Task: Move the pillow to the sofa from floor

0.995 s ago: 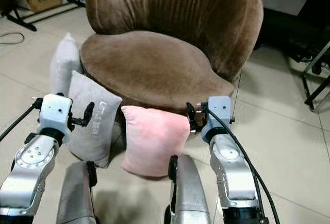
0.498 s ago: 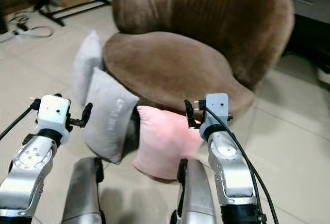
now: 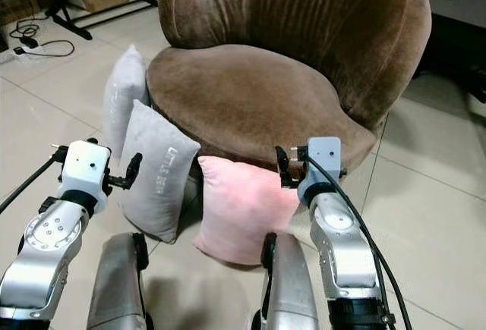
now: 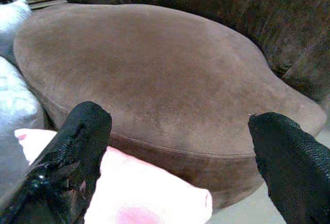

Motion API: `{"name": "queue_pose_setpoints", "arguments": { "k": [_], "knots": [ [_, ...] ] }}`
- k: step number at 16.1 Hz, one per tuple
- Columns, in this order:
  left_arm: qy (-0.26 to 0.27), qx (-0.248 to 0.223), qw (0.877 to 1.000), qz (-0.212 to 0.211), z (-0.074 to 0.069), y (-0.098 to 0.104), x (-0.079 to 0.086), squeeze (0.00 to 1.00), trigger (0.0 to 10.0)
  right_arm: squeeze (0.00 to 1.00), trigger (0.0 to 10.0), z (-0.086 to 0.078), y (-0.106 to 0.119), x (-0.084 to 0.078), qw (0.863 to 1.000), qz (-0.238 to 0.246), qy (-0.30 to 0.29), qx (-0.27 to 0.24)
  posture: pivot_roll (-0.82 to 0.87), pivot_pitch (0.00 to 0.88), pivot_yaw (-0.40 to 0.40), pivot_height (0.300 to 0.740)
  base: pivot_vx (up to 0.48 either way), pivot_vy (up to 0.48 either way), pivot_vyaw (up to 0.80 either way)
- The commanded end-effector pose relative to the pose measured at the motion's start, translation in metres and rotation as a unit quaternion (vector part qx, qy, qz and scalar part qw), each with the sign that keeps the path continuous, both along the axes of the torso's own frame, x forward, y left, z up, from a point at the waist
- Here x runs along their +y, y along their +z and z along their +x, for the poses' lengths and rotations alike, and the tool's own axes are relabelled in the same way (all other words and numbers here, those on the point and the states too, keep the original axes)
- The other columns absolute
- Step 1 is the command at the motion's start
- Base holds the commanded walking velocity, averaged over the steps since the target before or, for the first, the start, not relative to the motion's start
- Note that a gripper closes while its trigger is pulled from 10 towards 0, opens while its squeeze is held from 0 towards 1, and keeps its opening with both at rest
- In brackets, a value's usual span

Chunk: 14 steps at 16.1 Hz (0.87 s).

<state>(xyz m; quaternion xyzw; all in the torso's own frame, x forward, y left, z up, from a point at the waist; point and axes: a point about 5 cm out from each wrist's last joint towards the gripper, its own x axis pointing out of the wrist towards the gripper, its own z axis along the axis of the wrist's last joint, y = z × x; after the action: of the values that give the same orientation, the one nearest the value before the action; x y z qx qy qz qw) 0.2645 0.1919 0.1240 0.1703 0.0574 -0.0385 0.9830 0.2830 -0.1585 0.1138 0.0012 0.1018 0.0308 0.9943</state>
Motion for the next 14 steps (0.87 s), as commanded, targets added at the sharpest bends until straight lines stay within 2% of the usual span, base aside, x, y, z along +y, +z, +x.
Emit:
{"name": "queue_pose_setpoints", "arguments": {
  "k": [1, 3, 12, 14],
  "knots": [
    [-0.008, -0.002, 1.000, 0.004, -0.001, 0.002, -0.002, 0.03, 10.0, 1.00, 10.0, 0.000, 0.004, -0.002, 1.000, 0.009, 0.001, -0.011, -0.11, 0.000, -0.068, 0.465, 0.000, 0.000, 0.00],
    [-0.007, -0.001, 1.000, 0.005, -0.001, 0.001, -0.002, 0.04, 10.0, 1.00, 10.0, 0.000, 0.002, 0.000, 1.000, 0.009, 0.009, -0.004, -0.11, 0.000, -0.068, 0.465, 0.000, 0.000, 0.00],
    [-0.015, 0.000, 1.000, 0.009, 0.000, 0.002, -0.004, 0.04, 10.0, 1.00, 10.0, 0.002, -0.001, 0.009, 0.999, 0.001, 0.036, 0.004, -0.11, 0.000, -0.065, 0.370, 0.000, 0.000, 0.00],
    [-0.017, 0.001, 1.000, 0.010, -0.001, 0.002, -0.004, 0.03, 10.0, 1.00, 10.0, 0.006, 0.001, 0.012, 0.998, 0.002, 0.056, 0.001, -0.11, 0.000, -0.067, 0.370, 0.000, 0.000, 0.00]
  ]
}}
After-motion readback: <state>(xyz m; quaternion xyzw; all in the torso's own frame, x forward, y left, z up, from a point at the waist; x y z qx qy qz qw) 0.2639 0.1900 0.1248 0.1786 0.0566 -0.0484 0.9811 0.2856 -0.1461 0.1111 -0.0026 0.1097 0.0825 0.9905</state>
